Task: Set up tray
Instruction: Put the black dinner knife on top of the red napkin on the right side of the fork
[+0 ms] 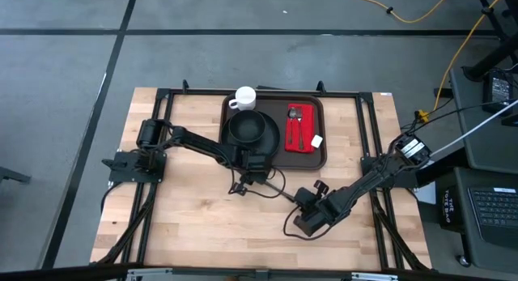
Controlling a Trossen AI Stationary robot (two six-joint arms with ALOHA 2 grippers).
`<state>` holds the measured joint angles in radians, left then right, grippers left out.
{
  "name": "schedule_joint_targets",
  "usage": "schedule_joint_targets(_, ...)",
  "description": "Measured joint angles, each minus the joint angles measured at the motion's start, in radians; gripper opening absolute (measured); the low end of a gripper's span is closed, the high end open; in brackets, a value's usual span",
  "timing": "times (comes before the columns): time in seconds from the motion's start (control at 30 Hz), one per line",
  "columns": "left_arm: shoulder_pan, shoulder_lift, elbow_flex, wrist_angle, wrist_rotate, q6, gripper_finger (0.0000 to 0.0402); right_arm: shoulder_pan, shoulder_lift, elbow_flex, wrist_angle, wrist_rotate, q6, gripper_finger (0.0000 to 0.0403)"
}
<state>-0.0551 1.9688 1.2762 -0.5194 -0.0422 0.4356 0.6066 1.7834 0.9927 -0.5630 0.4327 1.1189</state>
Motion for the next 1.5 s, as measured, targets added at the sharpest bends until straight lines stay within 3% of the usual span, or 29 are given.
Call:
schedule_joint_targets(0.33,-0.003,-0.024,0.001,-0.072,-0.008,-0.030,0.0070,0.001,-0.049,0.004,0.024,0.014,-0.006,0.0039)
schedule_joint_targets(0.5,-0.017,-0.084,0.002,-0.114,-0.098,-0.031,0.0070,0.001,-0.060,0.004,0.040,0.033,-0.043,0.0039)
schedule_joint_targets(0.83,-0.038,-0.199,0.003,-0.173,-0.173,-0.113,0.0070,0.006,-0.140,0.006,0.191,0.283,-0.349,0.0039)
schedule_joint_targets(1.03,-0.072,-0.207,0.004,-0.204,-0.240,-0.125,0.0070,-0.013,-0.140,0.006,0.246,0.295,-0.456,0.0039)
schedule_joint_targets(1.27,-0.089,-0.209,0.004,-0.213,-0.274,-0.137,0.0070,-0.053,-0.144,0.006,0.397,0.301,-0.728,0.0039)
schedule_joint_targets(1.5,-0.097,-0.209,0.004,-0.218,-0.297,-0.153,0.0070,-0.103,-0.143,0.000,0.403,0.302,-0.748,0.0040)
